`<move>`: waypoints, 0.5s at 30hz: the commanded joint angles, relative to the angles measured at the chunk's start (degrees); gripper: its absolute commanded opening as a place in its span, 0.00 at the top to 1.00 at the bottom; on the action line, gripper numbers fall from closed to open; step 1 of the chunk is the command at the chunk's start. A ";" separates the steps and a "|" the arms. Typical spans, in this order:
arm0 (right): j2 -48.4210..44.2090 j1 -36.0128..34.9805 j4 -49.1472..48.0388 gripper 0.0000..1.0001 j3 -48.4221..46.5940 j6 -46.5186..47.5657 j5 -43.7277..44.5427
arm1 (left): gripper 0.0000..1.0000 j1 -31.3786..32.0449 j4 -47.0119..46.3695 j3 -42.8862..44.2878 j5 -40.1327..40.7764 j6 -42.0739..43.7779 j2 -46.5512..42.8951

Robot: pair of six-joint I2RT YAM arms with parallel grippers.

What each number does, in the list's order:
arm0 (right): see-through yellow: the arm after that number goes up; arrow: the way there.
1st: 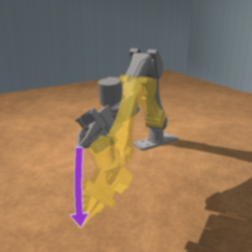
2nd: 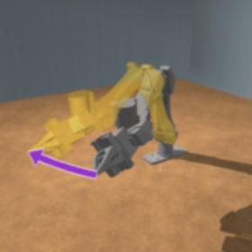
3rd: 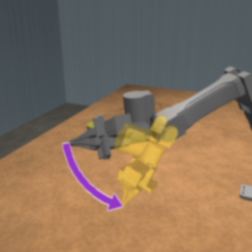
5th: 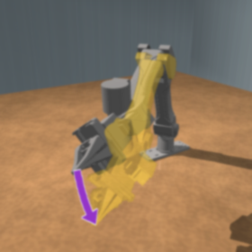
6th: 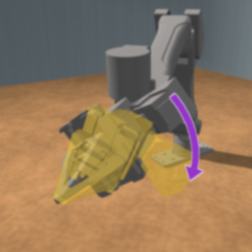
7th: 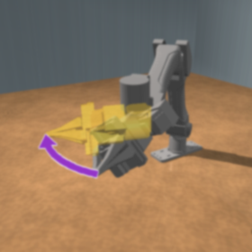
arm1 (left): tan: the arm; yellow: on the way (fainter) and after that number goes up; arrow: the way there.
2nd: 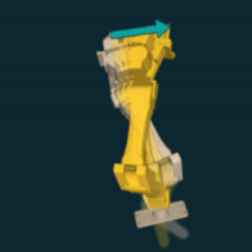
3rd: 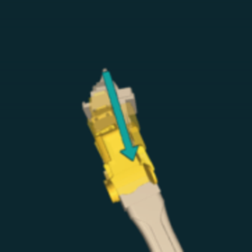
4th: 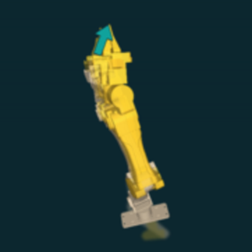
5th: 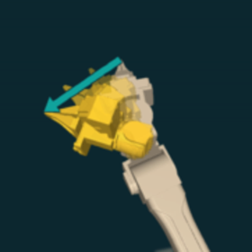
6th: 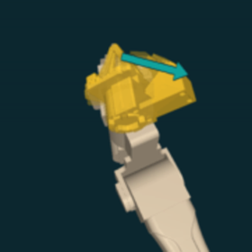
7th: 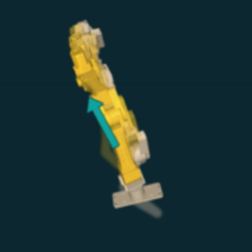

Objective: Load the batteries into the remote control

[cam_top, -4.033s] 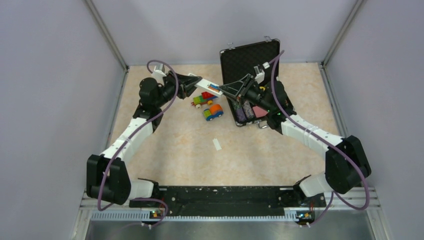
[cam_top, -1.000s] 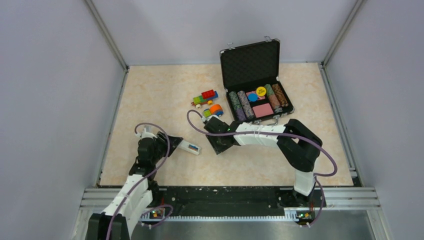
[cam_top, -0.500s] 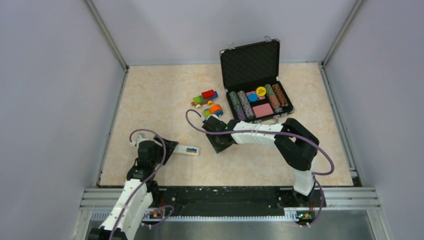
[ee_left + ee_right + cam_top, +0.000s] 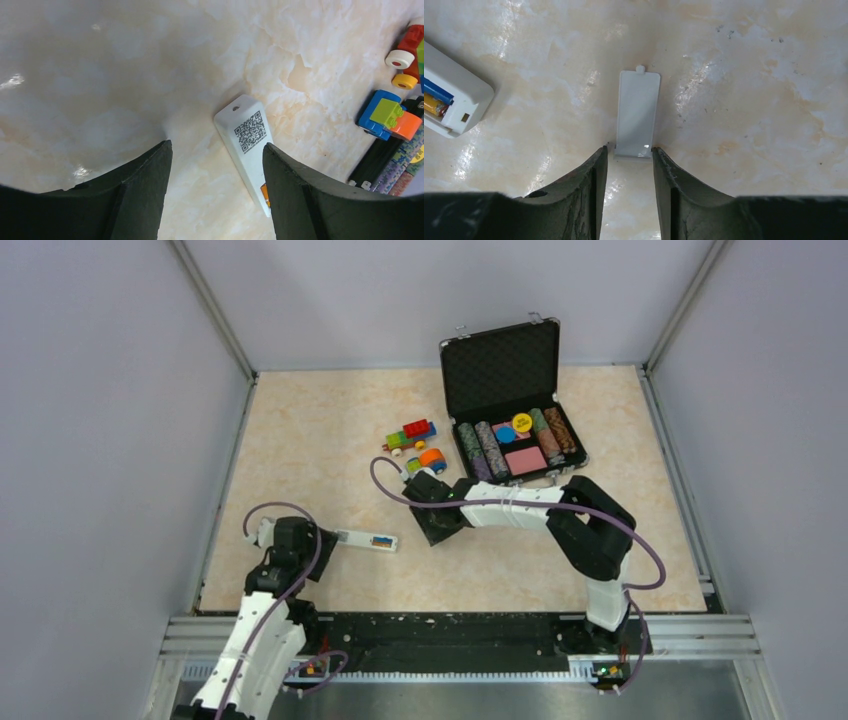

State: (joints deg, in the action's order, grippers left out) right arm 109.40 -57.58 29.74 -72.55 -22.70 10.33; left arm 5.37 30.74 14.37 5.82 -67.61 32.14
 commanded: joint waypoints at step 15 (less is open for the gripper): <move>1.49 0.36 3.61 0.69 -0.23 -3.73 0.37 | 0.30 0.08 -11.64 4.60 -14.00 1.46 3.15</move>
State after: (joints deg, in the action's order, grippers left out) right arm 109.51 -57.58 30.79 -72.86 -24.29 10.98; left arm 5.37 29.26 17.47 -1.54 -68.05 35.16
